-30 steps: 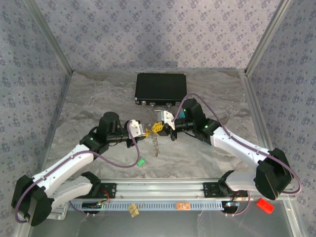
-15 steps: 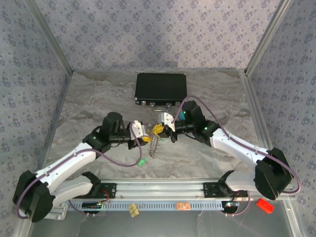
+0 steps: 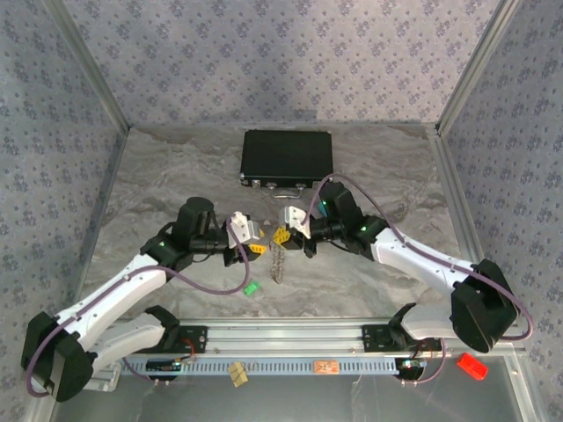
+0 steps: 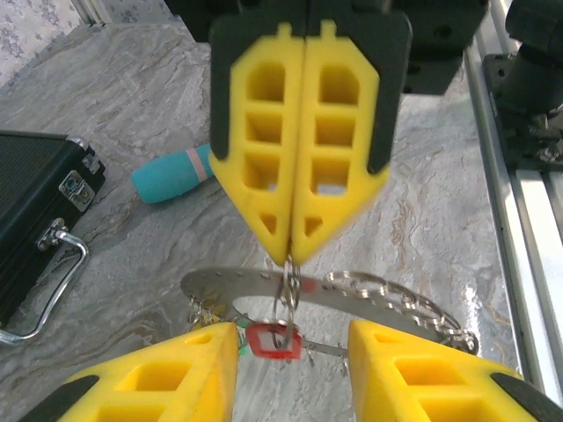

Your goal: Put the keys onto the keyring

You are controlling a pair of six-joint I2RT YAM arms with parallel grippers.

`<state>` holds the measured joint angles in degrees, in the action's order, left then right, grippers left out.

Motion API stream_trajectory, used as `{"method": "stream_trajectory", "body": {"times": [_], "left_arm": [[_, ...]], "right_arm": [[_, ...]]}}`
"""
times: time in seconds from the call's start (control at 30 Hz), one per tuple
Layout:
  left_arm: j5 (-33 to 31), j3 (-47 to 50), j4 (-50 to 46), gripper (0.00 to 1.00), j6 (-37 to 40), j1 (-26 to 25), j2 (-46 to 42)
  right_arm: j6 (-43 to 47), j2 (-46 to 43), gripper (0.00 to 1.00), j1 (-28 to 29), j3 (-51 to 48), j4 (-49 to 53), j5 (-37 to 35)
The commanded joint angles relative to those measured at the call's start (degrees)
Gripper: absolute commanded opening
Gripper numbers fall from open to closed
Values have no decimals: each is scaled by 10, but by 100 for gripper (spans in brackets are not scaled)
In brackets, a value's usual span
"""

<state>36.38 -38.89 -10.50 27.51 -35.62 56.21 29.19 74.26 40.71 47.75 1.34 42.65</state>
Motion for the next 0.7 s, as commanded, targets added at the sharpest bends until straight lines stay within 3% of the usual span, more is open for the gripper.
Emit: {"method": "stream_trajectory", "body": {"times": [0.0, 0.33, 0.67], "left_arm": [[35, -22, -1, 37, -22, 4, 11], [37, -32, -17, 31, -23, 5, 38], [40, -35, -16, 17, -21, 5, 43]], "right_arm": [[12, 6, 0, 8, 22, 1, 1], [13, 11, 0, 16, 29, -4, 1], [12, 17, 0, 22, 36, -6, 1]]}}
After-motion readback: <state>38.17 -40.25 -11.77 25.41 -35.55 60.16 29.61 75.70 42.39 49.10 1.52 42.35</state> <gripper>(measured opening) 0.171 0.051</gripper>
